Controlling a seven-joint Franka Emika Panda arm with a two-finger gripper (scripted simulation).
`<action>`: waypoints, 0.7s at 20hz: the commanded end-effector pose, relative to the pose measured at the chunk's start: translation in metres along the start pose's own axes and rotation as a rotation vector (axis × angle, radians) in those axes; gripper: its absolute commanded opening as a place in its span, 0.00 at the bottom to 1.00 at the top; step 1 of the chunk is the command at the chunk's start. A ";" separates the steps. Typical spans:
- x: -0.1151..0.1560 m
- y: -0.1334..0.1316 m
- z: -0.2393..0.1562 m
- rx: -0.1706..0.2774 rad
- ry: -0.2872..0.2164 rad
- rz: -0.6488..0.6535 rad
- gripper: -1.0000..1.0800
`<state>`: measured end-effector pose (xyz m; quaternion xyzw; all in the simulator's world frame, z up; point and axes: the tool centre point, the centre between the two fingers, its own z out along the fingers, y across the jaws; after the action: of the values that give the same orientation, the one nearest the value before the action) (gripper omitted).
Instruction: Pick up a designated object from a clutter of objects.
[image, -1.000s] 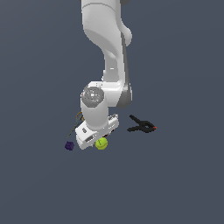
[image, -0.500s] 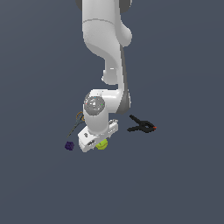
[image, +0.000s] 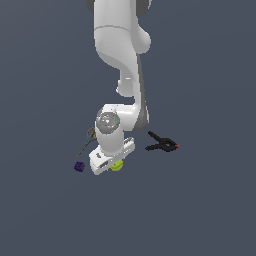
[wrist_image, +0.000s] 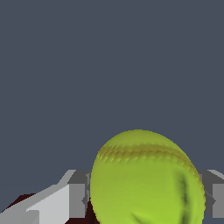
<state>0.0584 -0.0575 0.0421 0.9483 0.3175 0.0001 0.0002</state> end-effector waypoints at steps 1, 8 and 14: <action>0.000 -0.001 0.001 0.001 0.000 -0.001 0.00; 0.001 -0.001 -0.003 0.000 0.000 0.000 0.00; 0.012 -0.010 -0.026 0.000 0.000 0.000 0.00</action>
<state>0.0597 -0.0469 0.0594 0.9483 0.3172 -0.0011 -0.0002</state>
